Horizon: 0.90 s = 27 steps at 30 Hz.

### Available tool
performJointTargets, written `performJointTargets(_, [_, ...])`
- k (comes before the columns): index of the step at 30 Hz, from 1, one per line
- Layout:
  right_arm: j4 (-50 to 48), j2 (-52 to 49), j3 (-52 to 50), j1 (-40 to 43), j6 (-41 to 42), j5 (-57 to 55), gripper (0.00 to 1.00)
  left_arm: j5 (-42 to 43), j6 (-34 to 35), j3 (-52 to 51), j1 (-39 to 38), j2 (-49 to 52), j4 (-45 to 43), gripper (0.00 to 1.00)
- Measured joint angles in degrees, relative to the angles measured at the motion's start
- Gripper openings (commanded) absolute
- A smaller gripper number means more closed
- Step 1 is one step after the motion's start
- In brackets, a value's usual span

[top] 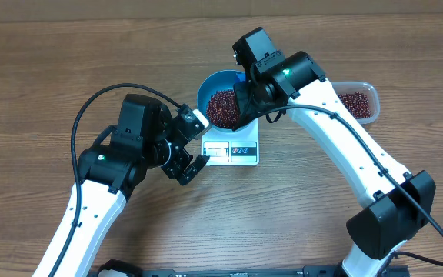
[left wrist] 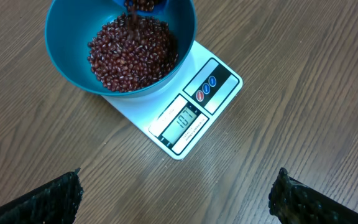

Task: Scoop item into bowl and weigh 150g on scale
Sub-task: 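Tilt the scoop to pour beans into the bowl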

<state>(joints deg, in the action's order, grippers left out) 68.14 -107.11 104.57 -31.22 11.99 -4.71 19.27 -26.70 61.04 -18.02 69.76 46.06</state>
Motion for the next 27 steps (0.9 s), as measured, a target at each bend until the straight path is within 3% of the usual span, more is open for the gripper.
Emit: performJointTargets(27, [-1.7, 0.0, 0.0, -2.14, -0.09, -4.79, 0.04, 0.0, 0.0, 0.0, 0.0, 0.0, 0.0, 1.0])
